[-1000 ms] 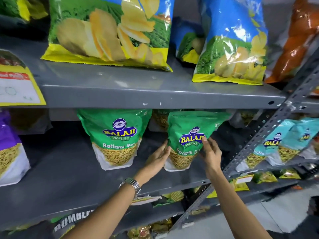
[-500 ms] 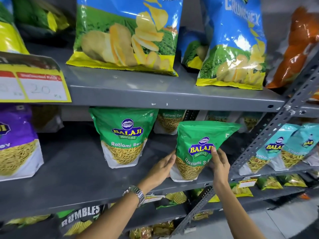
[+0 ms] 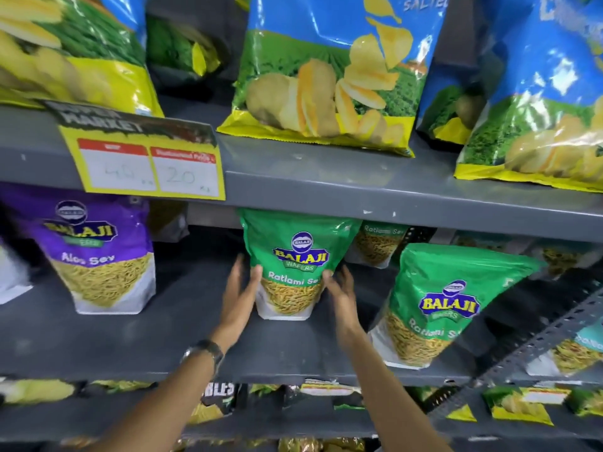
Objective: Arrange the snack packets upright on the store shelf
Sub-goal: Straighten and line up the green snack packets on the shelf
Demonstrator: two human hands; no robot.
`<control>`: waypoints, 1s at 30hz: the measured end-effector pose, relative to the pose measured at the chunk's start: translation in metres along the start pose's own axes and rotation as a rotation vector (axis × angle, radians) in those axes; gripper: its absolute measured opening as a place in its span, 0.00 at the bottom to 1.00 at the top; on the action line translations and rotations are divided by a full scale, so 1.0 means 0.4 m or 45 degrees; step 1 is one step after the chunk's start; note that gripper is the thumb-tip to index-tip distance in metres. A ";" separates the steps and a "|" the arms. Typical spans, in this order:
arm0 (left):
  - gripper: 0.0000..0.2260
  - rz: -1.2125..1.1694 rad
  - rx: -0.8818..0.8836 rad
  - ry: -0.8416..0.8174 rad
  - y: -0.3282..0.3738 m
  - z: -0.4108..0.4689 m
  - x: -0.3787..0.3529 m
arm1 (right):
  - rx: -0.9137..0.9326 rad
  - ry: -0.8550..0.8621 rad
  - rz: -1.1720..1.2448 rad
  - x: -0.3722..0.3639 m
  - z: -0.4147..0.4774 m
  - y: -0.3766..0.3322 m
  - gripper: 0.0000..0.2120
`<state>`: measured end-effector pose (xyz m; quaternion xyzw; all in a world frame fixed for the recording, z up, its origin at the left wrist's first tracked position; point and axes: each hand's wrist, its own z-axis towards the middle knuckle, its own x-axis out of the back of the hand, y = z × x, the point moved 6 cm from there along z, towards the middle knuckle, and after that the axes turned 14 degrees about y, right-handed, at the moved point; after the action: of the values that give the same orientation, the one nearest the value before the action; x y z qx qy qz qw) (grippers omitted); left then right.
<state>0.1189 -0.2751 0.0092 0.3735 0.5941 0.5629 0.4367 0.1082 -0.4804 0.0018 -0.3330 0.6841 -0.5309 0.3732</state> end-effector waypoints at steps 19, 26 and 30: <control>0.19 0.014 0.038 -0.285 -0.013 -0.152 0.055 | 0.000 0.026 -0.187 0.107 -0.154 0.027 0.26; 0.26 0.117 0.036 -0.277 -0.022 -0.168 0.060 | -0.001 0.137 -0.159 0.124 -0.148 0.035 0.31; 0.27 0.240 0.008 -0.317 -0.022 -0.149 0.069 | 0.112 0.308 -0.064 0.102 -0.167 0.019 0.23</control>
<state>0.0539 -0.2706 -0.0030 0.4959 0.4993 0.5488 0.4512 0.0297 -0.4816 -0.0013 -0.2668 0.6916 -0.6059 0.2889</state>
